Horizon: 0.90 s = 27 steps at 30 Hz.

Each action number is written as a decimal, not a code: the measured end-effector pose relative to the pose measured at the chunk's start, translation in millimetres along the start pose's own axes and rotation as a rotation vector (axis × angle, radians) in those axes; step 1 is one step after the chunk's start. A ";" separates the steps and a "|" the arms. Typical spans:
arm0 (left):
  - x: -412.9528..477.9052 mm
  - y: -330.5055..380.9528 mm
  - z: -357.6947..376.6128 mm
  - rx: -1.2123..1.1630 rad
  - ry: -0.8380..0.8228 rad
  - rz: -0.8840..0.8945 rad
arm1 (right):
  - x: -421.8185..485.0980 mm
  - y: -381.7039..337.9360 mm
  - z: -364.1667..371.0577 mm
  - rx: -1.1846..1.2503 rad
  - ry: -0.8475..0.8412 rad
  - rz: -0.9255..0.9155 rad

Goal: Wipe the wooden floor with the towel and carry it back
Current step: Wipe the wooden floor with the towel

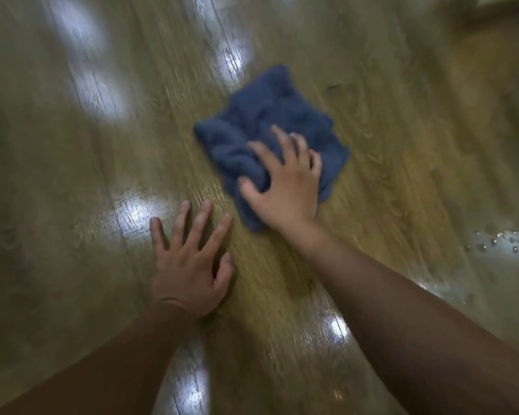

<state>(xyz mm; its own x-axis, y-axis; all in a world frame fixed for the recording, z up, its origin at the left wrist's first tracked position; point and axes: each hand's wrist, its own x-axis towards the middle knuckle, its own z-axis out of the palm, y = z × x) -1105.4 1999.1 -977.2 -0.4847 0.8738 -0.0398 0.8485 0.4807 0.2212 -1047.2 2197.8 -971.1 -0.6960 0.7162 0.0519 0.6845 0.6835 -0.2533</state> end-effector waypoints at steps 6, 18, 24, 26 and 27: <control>-2.1 -1.9 1.0 -0.024 0.015 -0.008 | -28.9 113.8 -25.4 0.091 0.056 -0.005; -0.3 0.0 -3.5 -0.030 -0.099 -0.010 | 85.0 -109.8 29.0 0.043 -0.119 -0.002; -2.8 0.4 -5.2 -0.031 -0.134 -0.036 | 68.2 -134.9 41.8 0.162 -0.261 -0.639; -1.6 2.5 -7.4 -0.038 -0.120 -0.044 | 74.7 -87.7 33.7 0.201 -0.163 -0.514; -0.7 3.0 -8.2 -0.039 -0.123 -0.039 | 75.9 -57.7 28.1 0.214 -0.103 -0.422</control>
<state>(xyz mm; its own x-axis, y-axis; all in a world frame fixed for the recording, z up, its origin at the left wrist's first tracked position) -1104.3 1999.4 -968.5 -0.4857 0.8578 -0.1681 0.8192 0.5138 0.2547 -1145.6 2208.8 -979.7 -0.9286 0.3574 0.0999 0.2851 0.8594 -0.4245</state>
